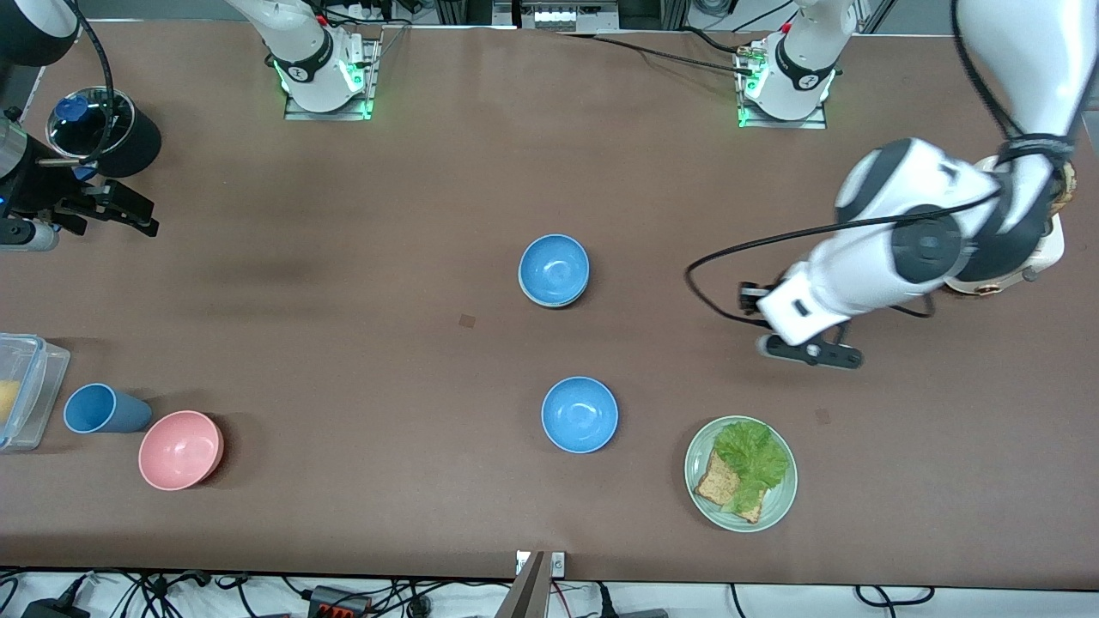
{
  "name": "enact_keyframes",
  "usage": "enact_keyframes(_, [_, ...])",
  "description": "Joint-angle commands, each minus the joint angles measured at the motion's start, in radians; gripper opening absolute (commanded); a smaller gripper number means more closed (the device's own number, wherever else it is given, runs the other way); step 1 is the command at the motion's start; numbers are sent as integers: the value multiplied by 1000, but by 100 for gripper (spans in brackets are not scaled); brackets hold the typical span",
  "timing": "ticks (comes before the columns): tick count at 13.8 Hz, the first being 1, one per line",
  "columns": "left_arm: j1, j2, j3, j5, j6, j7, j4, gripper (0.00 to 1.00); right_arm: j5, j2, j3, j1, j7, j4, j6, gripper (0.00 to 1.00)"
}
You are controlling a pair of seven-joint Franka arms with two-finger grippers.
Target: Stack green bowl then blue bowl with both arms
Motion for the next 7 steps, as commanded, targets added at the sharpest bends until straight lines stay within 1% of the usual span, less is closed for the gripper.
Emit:
enact_keyframes(1, [83, 6, -12, 29, -24, 287, 34, 51, 6, 7, 4, 0, 3, 9, 4, 100])
enact_keyframes(2, [90, 8, 6, 29, -23, 393, 48, 57, 6, 5, 4, -2, 3, 9, 4, 100])
enact_keyframes(3, [88, 8, 20, 28, -24, 459, 71, 59, 7, 7, 4, -2, 3, 9, 10, 100])
enact_keyframes(5, [88, 5, 26, 28, -33, 498, 91, 59, 7, 7, 4, -2, 3, 9, 15, 100])
enact_keyframes(6, [78, -3, 42, 25, -47, 500, 92, 62, 7, 7, 4, -2, 3, 9, 15, 100])
enact_keyframes(7, [70, -24, 74, 17, -47, 501, 91, 73, 7, 8, 4, -2, 3, 9, 15, 100])
